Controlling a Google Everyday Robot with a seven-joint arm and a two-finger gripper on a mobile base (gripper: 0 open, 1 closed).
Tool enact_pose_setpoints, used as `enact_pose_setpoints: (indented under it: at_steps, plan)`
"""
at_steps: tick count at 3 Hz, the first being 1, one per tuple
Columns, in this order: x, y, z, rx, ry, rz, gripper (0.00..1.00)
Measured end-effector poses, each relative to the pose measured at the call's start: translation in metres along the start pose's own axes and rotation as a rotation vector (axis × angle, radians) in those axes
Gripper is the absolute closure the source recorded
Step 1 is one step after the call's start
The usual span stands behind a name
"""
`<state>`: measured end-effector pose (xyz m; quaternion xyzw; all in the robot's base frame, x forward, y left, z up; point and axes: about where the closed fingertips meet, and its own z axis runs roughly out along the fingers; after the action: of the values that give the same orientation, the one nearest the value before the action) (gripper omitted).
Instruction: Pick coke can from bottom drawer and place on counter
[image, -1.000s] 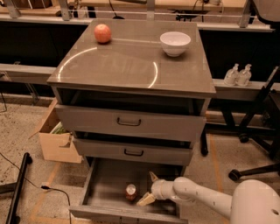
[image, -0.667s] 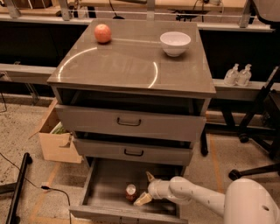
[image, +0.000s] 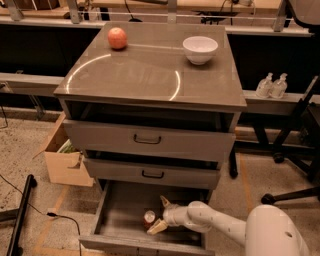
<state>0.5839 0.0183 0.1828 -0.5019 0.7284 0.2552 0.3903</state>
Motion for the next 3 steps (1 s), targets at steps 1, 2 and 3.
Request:
enact_pose_setpoints:
  at_steps: [1, 2, 3]
  plan:
    - [0.001, 0.001, 0.014, -0.017, -0.015, -0.004, 0.16]
    - [0.005, 0.005, 0.022, -0.036, -0.019, 0.002, 0.4]
    - [0.008, 0.008, 0.025, -0.052, -0.022, 0.002, 0.64]
